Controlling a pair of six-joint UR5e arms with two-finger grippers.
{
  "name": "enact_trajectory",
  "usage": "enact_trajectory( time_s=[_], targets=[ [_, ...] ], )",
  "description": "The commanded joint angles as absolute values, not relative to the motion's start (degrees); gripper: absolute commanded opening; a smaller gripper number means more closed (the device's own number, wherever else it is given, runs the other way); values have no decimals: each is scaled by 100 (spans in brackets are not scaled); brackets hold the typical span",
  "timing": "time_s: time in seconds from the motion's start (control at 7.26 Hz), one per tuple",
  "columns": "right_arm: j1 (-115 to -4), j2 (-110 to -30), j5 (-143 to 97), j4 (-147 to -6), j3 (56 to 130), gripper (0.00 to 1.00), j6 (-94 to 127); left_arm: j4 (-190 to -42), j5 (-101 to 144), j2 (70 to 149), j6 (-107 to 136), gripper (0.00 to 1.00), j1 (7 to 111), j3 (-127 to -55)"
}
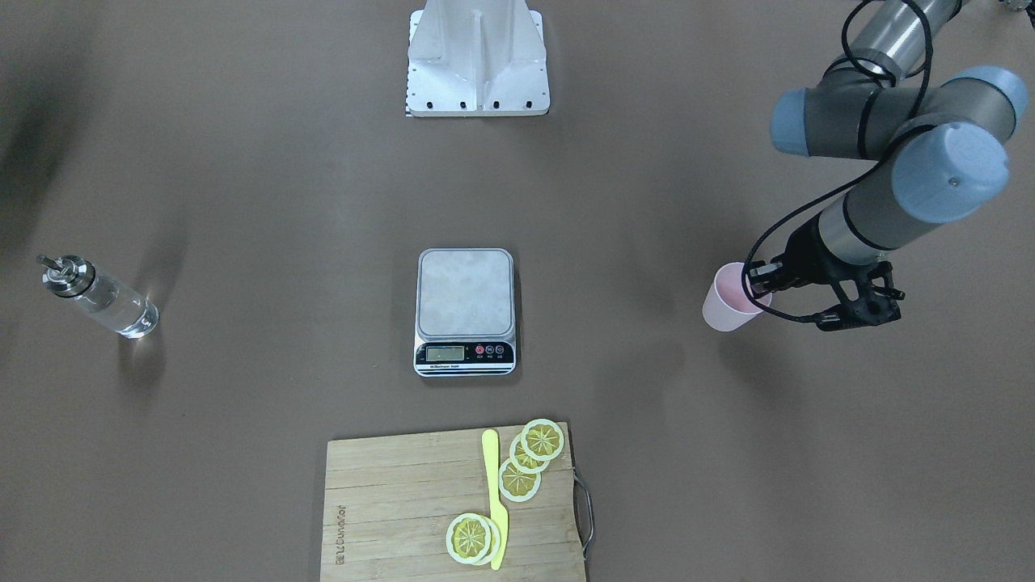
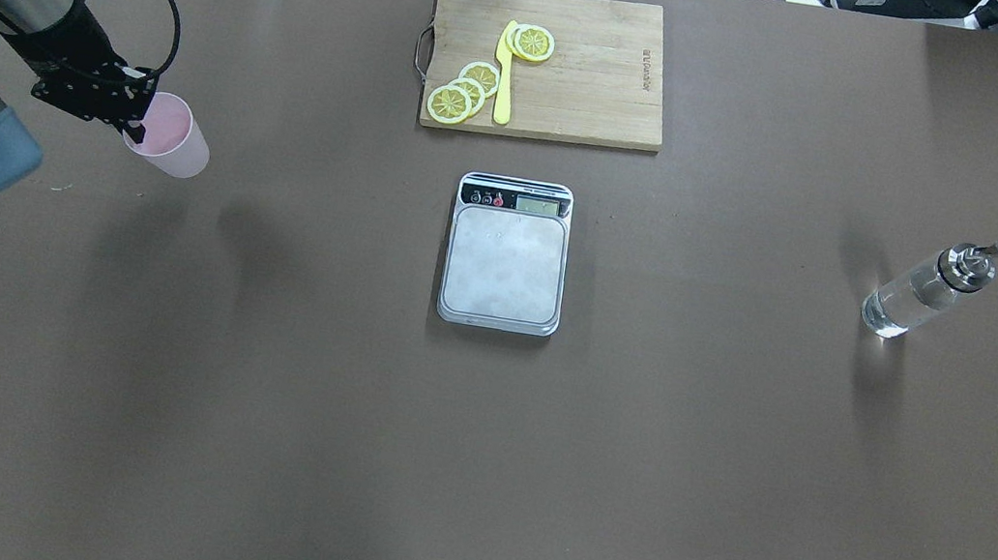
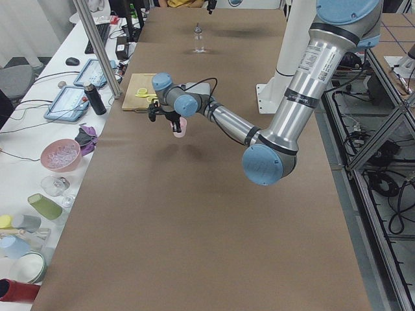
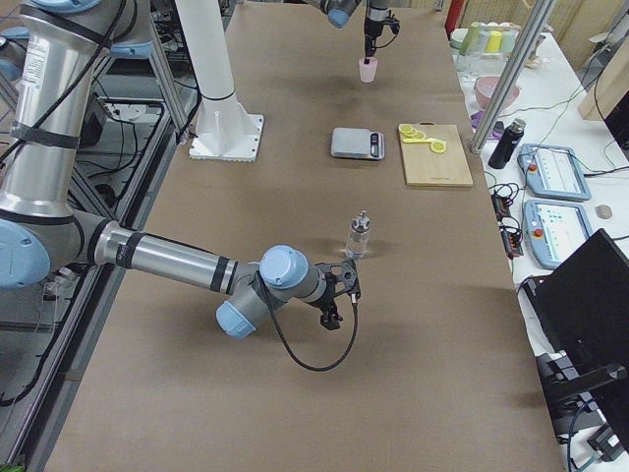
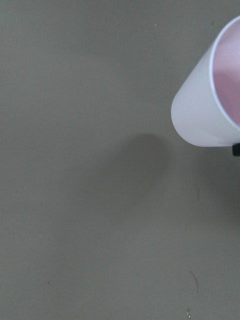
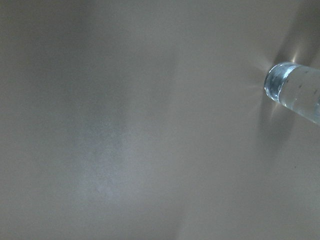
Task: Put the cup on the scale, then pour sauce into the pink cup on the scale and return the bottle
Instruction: 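Carry the pink cup onto the scale with left gripper while right approaches bottle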
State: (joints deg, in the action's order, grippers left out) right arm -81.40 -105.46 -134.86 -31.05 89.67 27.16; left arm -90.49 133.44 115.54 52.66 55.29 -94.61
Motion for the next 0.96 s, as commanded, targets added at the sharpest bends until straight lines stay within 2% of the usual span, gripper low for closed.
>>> enact_trajectory(
  time_s=[0.0,0.55,0.83],
  targets=[
    [-7563,-10494,-13010,-2658,8983,100,3248,-8824,13316,11995,5956,0,5056,-9589],
    [-6567,-10240,-12419,-1698,8720,100,3814,-8256,12981,13074,6425,0,4431,-9414],
    [-6268,-10161,-12393,-1355,8719,100,4050,-8235,12999,13717,6723,0,4229,-8854]
  ],
)
